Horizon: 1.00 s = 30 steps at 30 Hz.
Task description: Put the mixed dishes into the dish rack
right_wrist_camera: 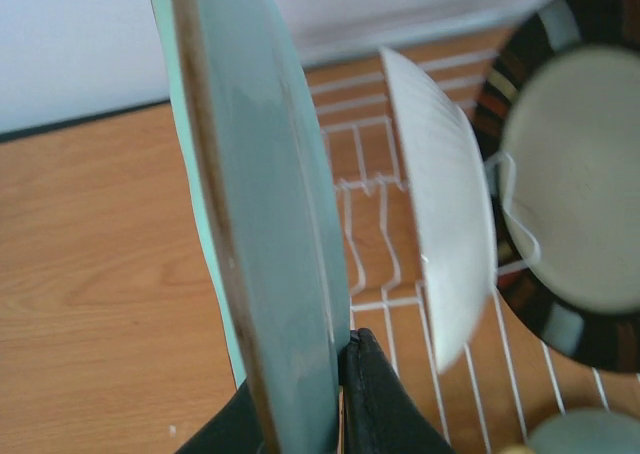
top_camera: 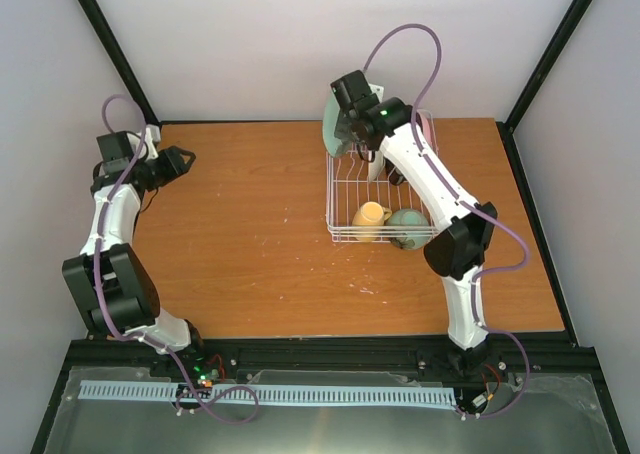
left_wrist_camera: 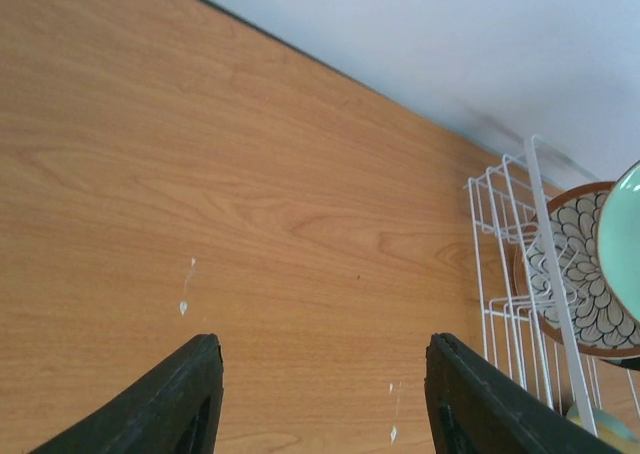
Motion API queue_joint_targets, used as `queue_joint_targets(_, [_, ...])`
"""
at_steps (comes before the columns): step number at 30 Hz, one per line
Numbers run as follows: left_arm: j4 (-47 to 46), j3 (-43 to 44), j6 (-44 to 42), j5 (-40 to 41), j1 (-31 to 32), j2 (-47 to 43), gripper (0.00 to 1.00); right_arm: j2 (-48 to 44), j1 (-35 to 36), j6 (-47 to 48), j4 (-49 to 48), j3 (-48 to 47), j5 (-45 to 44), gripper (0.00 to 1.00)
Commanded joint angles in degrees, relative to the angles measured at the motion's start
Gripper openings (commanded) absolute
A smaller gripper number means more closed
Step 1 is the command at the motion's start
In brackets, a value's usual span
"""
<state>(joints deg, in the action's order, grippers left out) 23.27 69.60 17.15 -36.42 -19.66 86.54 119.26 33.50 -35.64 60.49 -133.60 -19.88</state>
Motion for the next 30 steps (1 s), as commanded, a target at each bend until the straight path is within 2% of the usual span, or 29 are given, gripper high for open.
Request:
queue_joint_targets(1, [1.56, -1.66, -2.14, 0.46, -0.33, 0.35, 0.56, 1.11, -0.38, -8.95, 5.81, -2.92, -5.35, 0.03])
queue_joint_targets(7, [3.30, -2.13, -4.31, 2.02, -0.41, -0.77, 0.55, 1.49, -0.36, -11.42, 6.55, 0.03, -7.39, 0.03])
queue_joint_targets(15, [3.30, -4.20, -4.76, 2.67, -1.02, -2.01, 0.55, 2.56, -0.38, -8.94, 6.53, 0.84, -11.55, 0.03])
queue_joint_targets(30, [3.13, -3.99, -5.28, 3.38, -1.61, -0.81, 0.54, 9.68, 0.17, -4.63, 5.98, -1.97, -9.72, 0.03])
